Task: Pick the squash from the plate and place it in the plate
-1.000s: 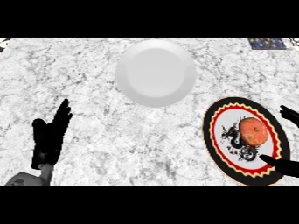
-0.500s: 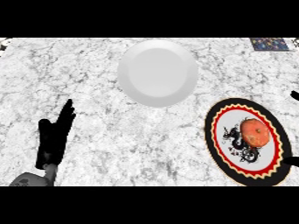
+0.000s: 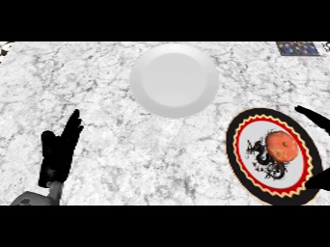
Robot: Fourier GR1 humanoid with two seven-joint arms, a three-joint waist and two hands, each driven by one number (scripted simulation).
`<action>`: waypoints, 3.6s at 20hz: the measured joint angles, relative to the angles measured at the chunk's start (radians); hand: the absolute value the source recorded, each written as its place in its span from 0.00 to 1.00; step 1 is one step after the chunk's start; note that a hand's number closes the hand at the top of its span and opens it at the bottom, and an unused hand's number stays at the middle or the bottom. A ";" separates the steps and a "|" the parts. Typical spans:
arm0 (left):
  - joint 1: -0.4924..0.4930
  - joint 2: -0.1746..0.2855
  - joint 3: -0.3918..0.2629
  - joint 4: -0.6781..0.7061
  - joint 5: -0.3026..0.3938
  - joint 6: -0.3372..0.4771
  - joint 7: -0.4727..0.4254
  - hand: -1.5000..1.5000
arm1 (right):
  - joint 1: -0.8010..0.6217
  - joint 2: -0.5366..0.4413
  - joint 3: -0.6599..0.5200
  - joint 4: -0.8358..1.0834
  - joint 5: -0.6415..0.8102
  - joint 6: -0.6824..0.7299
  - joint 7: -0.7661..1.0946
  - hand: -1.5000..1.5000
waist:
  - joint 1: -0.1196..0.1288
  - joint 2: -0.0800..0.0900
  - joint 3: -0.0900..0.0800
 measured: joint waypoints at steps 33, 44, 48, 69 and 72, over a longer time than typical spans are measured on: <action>0.024 -0.167 0.176 -0.046 -0.214 -0.146 0.077 0.50 | -0.116 0.285 -0.114 0.273 0.423 0.096 -0.193 1.00 | -0.002 -0.001 -0.001; -0.014 -0.187 0.166 -0.021 -0.236 -0.193 0.067 0.50 | -0.351 0.609 0.118 0.251 0.618 0.032 0.031 1.00 | 0.080 0.009 -0.004; -0.049 -0.194 0.155 -0.009 -0.237 -0.206 0.074 0.50 | -0.516 0.713 0.231 0.309 0.646 -0.064 0.199 1.00 | 0.111 0.015 -0.002; -0.026 -0.188 0.193 -0.024 -0.249 -0.194 0.092 0.50 | -1.103 0.776 0.434 0.689 0.554 -0.684 0.692 1.00 | 0.047 0.008 0.000; -0.018 -0.191 0.202 -0.020 -0.247 -0.196 0.084 0.50 | -1.139 0.776 0.401 0.778 0.526 -0.705 0.657 1.00 | 0.038 0.008 0.000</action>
